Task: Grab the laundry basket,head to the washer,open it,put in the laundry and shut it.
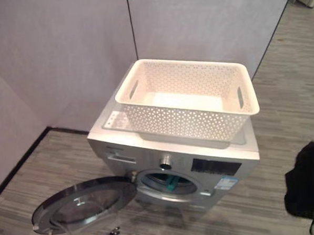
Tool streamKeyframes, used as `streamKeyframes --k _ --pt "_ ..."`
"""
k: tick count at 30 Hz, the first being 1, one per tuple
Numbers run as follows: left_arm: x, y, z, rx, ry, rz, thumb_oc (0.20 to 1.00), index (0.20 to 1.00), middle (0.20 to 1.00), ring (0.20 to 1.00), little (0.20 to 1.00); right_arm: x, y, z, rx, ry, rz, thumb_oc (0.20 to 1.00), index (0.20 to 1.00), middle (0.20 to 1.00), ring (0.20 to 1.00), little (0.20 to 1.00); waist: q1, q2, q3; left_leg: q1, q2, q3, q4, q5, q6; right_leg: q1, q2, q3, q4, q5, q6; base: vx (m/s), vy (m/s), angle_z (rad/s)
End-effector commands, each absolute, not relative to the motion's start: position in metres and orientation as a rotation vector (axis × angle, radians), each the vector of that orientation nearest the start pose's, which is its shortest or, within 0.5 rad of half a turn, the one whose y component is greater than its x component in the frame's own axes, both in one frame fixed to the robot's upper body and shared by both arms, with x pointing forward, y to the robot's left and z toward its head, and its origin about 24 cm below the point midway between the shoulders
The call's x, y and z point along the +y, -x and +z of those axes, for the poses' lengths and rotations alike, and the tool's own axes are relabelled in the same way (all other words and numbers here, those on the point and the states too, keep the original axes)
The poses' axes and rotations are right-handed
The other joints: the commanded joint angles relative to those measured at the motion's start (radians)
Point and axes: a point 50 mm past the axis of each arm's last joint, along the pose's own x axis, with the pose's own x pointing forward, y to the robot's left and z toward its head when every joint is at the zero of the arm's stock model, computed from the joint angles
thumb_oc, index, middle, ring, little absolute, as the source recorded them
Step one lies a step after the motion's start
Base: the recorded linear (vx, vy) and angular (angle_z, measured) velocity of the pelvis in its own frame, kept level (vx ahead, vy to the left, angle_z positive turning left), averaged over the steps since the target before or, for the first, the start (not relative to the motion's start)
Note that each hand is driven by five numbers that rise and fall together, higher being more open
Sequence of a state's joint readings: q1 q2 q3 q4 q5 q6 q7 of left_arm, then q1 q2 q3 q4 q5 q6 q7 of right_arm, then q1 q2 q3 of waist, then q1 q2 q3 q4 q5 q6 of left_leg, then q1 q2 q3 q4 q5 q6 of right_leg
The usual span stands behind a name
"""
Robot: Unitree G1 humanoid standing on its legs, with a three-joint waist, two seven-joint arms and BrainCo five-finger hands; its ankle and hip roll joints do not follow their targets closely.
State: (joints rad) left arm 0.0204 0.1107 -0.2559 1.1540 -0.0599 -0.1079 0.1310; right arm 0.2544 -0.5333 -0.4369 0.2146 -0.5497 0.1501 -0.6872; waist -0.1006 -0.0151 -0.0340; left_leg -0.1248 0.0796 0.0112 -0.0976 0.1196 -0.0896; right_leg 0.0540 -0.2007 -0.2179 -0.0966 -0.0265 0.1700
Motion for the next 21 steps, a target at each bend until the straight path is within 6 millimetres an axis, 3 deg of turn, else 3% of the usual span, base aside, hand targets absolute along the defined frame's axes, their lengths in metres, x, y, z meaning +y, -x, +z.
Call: streamKeyframes --k 1,8,10,12,15,16,21 --pt "0.171 -0.123 -0.160 1.022 -0.263 0.003 1.000 1.000 1.000 1.000 1.000 -0.388 -0.154 0.076 0.141 1.156 -1.056 0.200 0.200 0.200 0.200 0.200 0.018 -0.020 0.031 0.121 -0.011 0.012 0.010 -0.169 0.053 -0.041 0.019 0.014 0.044 0.033 -0.015 -0.04 0.001 -0.03" --pt "0.167 -0.131 -0.156 0.976 -0.242 0.015 1.000 1.000 1.000 1.000 1.000 -0.343 -0.159 0.007 0.324 0.970 -0.724 0.200 0.200 0.200 0.200 0.200 0.003 -0.021 0.047 0.120 -0.009 0.021 0.010 -0.160 0.050 -0.048 0.018 0.016 0.049 0.037 -0.017 -0.02 0.002 -0.01" --pt "0.166 -0.142 -0.149 0.900 -0.251 0.012 1.000 1.000 1.000 1.000 1.000 -0.314 -0.160 -0.020 0.385 0.834 -0.566 0.200 0.200 0.200 0.200 0.200 0.003 -0.023 0.057 0.117 -0.009 0.021 0.010 -0.153 0.047 -0.051 0.018 0.015 0.050 0.040 -0.018 -0.06 0.004 -0.08" --pt "0.166 -0.153 -0.141 0.822 -0.290 -0.027 1.000 1.000 1.000 1.000 1.000 -0.291 -0.160 -0.034 0.408 0.739 -0.445 0.200 0.200 0.200 0.200 0.200 0.005 -0.022 0.066 0.112 -0.009 0.021 0.010 -0.148 0.045 -0.054 0.017 0.011 0.051 0.042 -0.017 -0.05 0.010 -0.06" --pt "0.167 -0.162 -0.131 0.742 -0.334 -0.082 1.000 1.000 1.000 1.000 1.000 -0.272 -0.161 -0.042 0.416 0.682 -0.329 0.200 0.200 0.200 0.200 0.200 0.007 -0.025 0.073 0.105 -0.009 0.019 0.010 -0.143 0.044 -0.056 0.015 0.006 0.050 0.045 -0.016 -0.04 0.007 0.00" --pt "0.163 -0.172 -0.120 0.658 -0.382 -0.173 1.000 1.000 1.000 1.000 1.000 -0.255 -0.162 -0.046 0.414 0.663 -0.200 0.200 0.200 0.200 0.200 0.200 0.011 -0.024 0.084 0.097 -0.008 0.016 0.010 -0.137 0.043 -0.062 0.014 0.003 0.051 0.047 -0.014 -0.05 0.009 0.02" --pt "0.150 -0.187 -0.095 0.484 -0.523 -0.412 1.000 1.000 1.000 1.000 1.000 -0.219 -0.182 -0.043 0.336 0.648 0.019 0.200 0.200 0.200 0.200 0.200 0.032 -0.017 0.111 0.077 -0.008 0.004 0.010 -0.130 0.040 -0.074 0.011 -0.008 0.046 0.051 -0.010 -0.05 0.019 0.02"
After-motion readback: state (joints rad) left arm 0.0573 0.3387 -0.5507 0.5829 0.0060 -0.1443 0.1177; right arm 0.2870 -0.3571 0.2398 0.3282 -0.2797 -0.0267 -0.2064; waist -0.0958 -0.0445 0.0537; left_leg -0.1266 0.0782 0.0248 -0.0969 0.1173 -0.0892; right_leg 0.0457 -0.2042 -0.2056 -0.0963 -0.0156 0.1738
